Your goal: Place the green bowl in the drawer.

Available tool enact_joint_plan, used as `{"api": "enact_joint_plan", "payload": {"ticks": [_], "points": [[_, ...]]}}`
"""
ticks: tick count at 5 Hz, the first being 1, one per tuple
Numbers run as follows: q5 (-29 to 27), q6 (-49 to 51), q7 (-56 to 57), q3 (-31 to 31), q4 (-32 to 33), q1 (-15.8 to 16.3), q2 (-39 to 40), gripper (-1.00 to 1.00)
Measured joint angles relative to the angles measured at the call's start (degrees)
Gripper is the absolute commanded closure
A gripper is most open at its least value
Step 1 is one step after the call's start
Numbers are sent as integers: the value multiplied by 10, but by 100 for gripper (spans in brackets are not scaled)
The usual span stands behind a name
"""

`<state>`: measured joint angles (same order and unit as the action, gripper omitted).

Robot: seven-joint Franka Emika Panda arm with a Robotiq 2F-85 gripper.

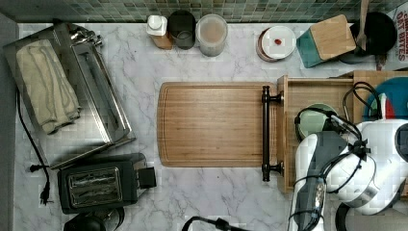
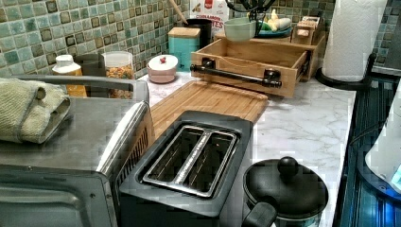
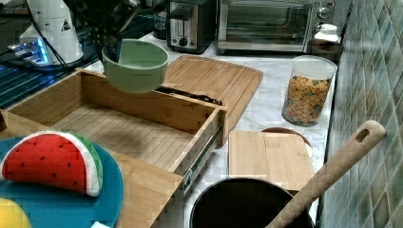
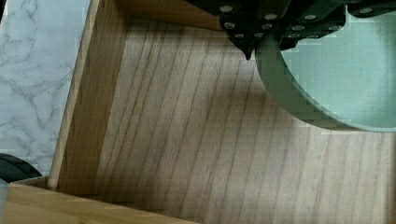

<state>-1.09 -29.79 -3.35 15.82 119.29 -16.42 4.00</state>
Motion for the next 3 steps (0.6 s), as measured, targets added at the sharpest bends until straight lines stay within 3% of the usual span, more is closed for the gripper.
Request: {"api": "enact_joint_plan", "payload": {"ticks": [3], "points": [[-3, -78, 0, 12, 8, -1, 34, 100]]}}
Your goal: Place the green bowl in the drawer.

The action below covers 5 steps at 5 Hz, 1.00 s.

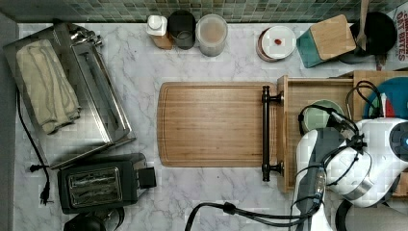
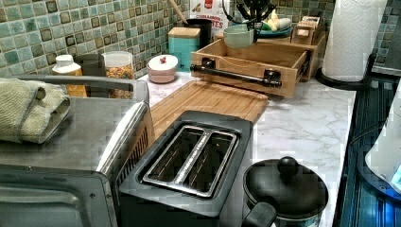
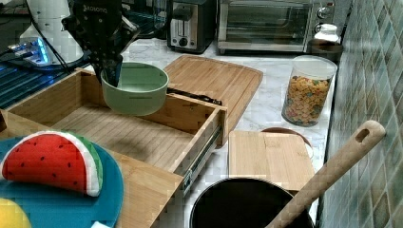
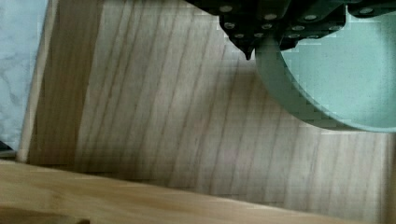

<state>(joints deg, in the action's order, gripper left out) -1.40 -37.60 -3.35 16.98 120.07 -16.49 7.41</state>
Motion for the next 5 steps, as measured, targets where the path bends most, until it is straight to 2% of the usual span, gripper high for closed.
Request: {"api": "enact_joint_plan", "payload": {"ticks": [2, 4, 5], "points": [[0, -74, 0, 13, 24, -6, 2, 100], [-53, -82, 1, 12, 71, -26, 5, 100], [-80, -120, 1, 12, 97, -29, 17, 100]]}}
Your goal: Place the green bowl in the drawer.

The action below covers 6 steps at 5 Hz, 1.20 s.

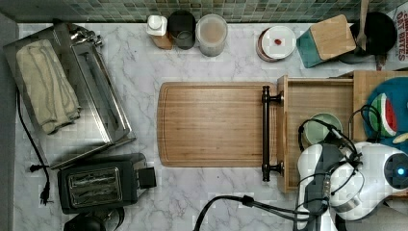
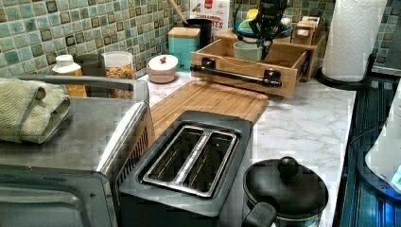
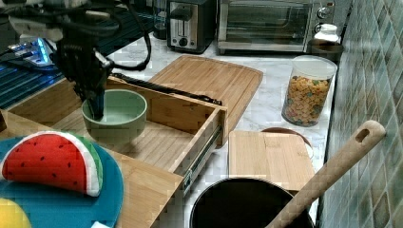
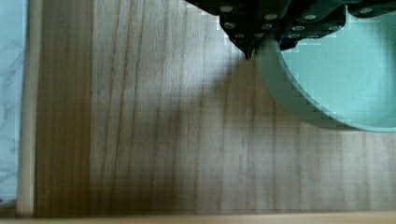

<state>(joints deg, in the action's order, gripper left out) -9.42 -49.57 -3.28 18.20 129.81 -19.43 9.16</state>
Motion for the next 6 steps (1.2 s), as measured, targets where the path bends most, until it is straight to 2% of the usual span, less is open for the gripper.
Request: {"api": "enact_joint_plan", "payload": {"ticks": [3, 4, 6], "points": [[-2, -14, 2, 2, 26, 0, 25, 100], [-2, -16, 6, 2, 26, 0, 25, -100], [-22, -45, 5, 0, 26, 0, 27, -100]]}}
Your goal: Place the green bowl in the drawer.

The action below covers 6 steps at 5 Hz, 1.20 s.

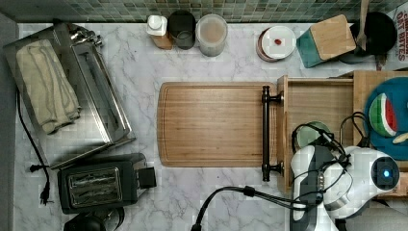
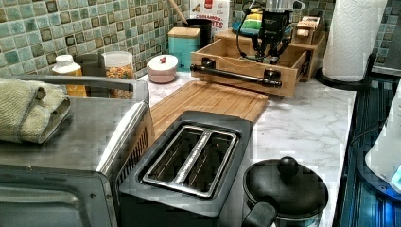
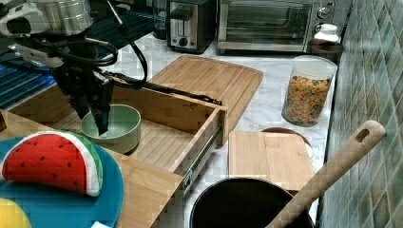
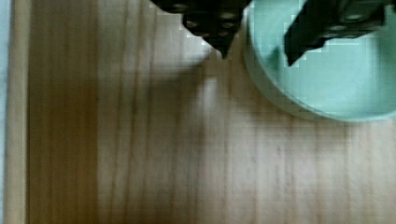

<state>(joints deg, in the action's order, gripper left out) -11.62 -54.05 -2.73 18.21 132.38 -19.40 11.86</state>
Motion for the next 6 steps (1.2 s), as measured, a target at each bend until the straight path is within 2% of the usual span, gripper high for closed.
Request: {"api": "enact_joint_plan", "payload": {"ticks": [2, 6], "points": [[38, 29, -2, 1, 0, 3, -5, -100], [39, 24, -31, 1, 6, 21, -17, -100]]}}
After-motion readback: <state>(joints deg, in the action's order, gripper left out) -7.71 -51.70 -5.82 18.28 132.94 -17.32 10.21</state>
